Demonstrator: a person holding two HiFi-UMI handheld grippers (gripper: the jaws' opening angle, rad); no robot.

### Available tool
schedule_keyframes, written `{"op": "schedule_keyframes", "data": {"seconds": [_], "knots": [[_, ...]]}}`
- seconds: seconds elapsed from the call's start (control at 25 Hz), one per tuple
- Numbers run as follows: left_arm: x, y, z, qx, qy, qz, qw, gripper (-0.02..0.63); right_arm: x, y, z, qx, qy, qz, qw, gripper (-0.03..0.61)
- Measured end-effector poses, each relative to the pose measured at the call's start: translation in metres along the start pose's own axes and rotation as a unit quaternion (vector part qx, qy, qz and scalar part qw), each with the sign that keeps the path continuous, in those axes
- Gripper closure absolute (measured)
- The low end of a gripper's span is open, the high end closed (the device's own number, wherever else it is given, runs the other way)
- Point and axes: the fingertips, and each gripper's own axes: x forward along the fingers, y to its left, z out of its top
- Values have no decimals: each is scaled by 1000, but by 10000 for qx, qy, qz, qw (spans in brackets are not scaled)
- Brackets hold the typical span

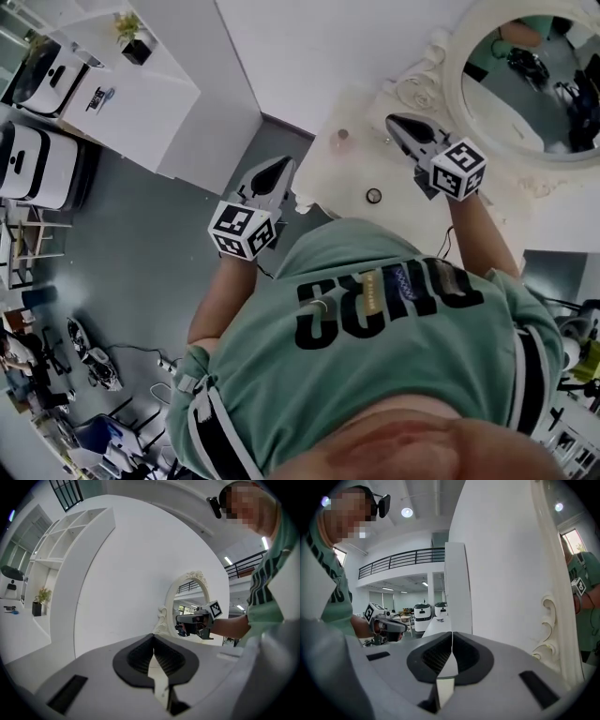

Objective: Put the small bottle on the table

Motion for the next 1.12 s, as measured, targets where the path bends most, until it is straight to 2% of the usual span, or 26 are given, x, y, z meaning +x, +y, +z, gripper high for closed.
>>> {"op": "schedule_keyframes", "data": {"seconds": [0.16,0.44,0.68,1.12], "knots": [[20,-15,9,81,-90,199,9997,603,-14,-13,0,172,-182,315,9992,583],[46,-44,16,5,-214,653,9976,603,-41,-29,-8,-65,-115,847,9963,583],[47,-58,17,27,-155,846,9963,603,-58,-43,-2,7,-188,861,9961,584],[33,-71,1,-165,-128,995,9948,603,-59,-29,-21,120,22,982,9951,584]]}}
